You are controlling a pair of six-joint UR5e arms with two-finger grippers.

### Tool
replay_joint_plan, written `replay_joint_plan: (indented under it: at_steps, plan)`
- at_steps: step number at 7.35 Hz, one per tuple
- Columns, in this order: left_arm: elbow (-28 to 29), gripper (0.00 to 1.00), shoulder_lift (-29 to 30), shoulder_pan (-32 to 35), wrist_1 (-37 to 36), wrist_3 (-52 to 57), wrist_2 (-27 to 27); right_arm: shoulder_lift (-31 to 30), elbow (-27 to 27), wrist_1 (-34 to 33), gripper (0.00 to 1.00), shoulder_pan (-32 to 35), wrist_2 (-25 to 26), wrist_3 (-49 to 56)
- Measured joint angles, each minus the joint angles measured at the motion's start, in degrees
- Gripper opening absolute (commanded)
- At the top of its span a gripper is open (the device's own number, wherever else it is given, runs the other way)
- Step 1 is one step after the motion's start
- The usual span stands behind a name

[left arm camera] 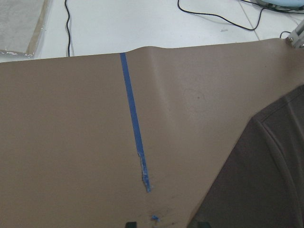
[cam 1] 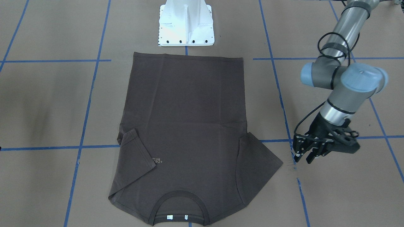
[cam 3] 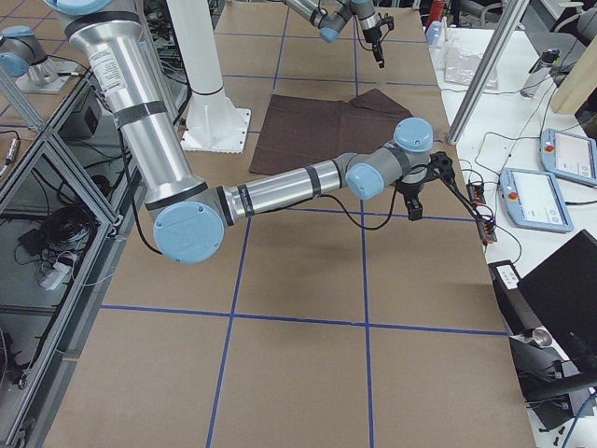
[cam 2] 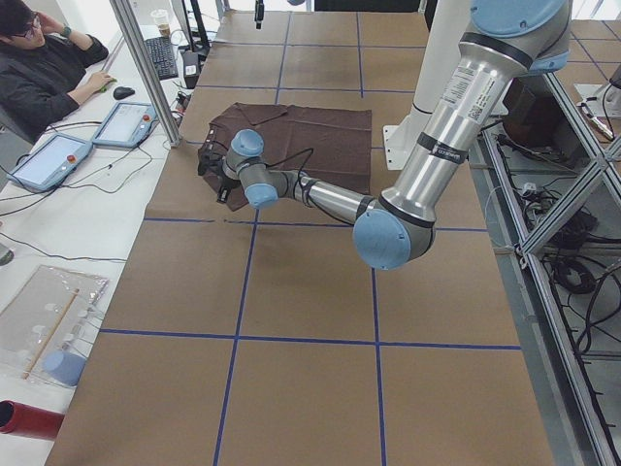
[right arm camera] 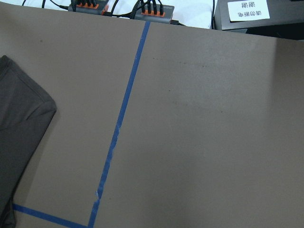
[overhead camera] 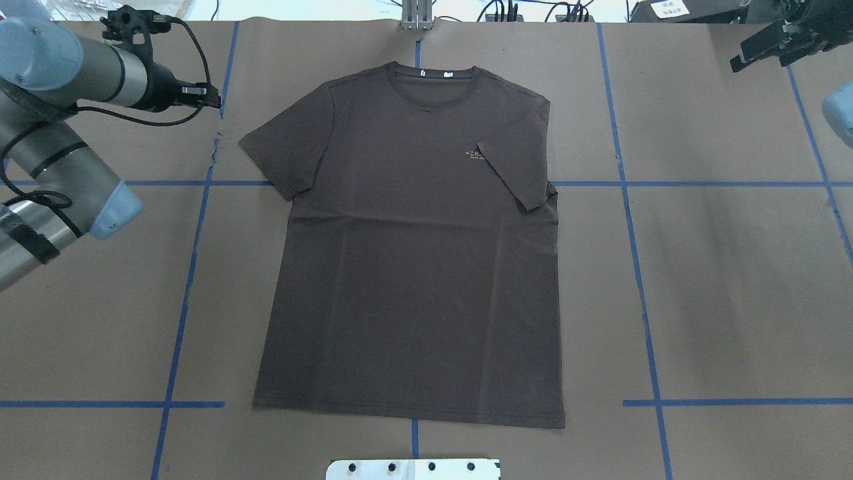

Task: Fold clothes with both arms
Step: 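Withdraw the right gripper while the left gripper approaches the shirt's other sleeve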

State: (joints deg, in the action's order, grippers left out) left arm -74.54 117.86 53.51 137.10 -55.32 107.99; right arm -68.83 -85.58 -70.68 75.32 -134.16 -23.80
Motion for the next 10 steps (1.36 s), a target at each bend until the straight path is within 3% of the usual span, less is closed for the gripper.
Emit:
replay_joint_plan:
  at_steps: [4, 10]
  plan:
    - [4.85, 0.46, 1.87, -5.26, 1.61, -3.92, -6.83, -1.54, -0.92, 0.04, 1.0, 0.29, -0.05, 0.16]
    - [7.32, 0.44, 2.65, -6.77, 1.67, -4.31, -8.96, -2.35, -1.83, 0.02, 1.0, 0.34, 0.29, 0.07]
